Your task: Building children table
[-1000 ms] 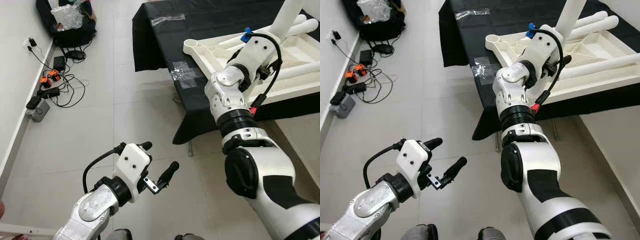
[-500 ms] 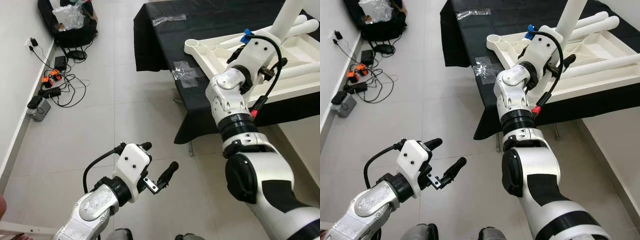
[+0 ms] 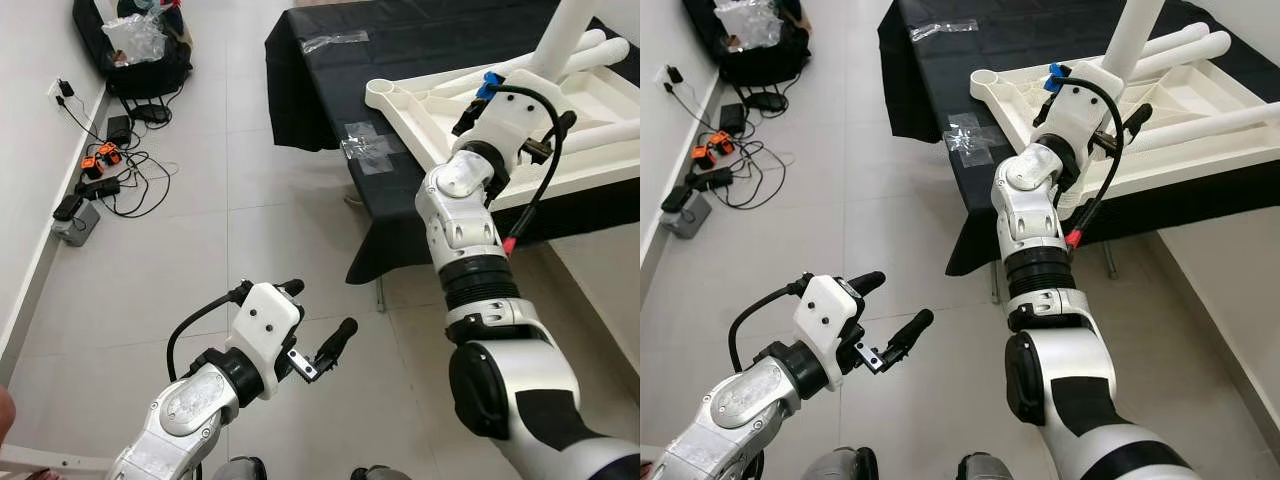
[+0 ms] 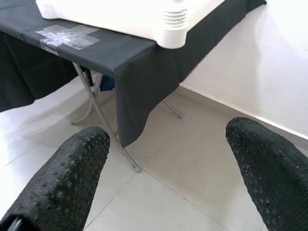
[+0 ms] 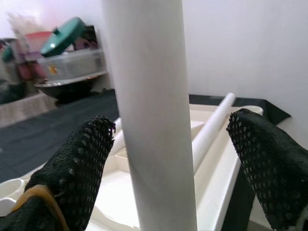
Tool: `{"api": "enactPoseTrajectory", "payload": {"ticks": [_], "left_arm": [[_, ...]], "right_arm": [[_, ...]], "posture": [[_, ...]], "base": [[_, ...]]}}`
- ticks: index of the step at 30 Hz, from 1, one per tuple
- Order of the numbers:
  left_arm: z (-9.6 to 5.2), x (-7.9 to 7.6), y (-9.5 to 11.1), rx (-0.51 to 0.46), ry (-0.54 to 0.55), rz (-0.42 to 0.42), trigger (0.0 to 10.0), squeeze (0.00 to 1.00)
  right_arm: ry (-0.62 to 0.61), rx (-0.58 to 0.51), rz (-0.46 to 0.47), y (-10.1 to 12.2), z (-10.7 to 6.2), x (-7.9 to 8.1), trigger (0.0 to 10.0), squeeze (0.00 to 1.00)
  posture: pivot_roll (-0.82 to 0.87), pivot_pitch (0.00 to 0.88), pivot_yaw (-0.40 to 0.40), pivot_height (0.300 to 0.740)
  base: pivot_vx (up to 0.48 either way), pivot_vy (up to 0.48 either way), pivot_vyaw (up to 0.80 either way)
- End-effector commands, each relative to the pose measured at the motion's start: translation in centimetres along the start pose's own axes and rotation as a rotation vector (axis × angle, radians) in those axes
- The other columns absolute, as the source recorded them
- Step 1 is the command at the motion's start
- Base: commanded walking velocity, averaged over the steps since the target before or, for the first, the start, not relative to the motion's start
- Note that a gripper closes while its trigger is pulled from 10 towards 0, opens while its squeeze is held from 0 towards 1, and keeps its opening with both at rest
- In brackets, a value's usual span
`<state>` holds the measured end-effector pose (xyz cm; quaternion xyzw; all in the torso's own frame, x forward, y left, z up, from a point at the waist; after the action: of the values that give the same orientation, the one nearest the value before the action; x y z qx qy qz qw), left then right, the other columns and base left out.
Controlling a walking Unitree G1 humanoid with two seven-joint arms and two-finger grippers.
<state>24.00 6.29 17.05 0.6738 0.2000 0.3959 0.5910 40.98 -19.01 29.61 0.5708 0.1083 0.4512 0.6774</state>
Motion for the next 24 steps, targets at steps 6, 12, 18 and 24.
{"api": "enactPoseTrajectory", "payload": {"ticks": [6,12,18,24], "left_arm": [[0.1,0.1,-0.2,-0.004,0.009,-0.009,10.0,0.0],[0.2,0.2,-0.4,-0.002,0.013,-0.007,10.0,0.0],[0.3,0.2,-0.4,-0.006,0.017,-0.006,10.0,0.0],[0.1,1.3,-1.2,0.035,0.097,-0.002,10.0,0.0]], "right_arm": [[0.076,0.03,-0.024,-0.6,-1.4,-0.2,10.0,0.0],[0.161,0.048,-0.062,-1.5,-3.0,-0.6,10.0,0.0],[0.197,0.07,-0.095,-1.9,-4.3,-2.0,10.0,0.0],[0.514,0.196,-0.124,-4.6,-7.9,-3.6,10.0,0.0]], "posture": [[0.03,0.147,-0.031,0.74],[0.02,0.134,-0.033,0.74],[0.02,0.132,-0.032,0.74],[0.01,0.123,-0.026,0.74]], "base": [[0.0,0.0,0.0],[0.0,0.0,0.0],[0.0,0.0,0.0],[0.0,0.0,0.0]]}}
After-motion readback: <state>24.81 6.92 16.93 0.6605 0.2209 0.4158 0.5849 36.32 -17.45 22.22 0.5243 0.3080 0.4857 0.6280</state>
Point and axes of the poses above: a point about 5 cm out from each wrist's last joint towards the gripper, its own z axis pointing out of the wrist towards the gripper, its own y axis along the axis of the wrist's last joint, x = y × z, the point moved 4 cm from there along z, pointing out of the wrist towards the gripper, and after that the axes turned 10 degrees about z, right-handed, at the moved point
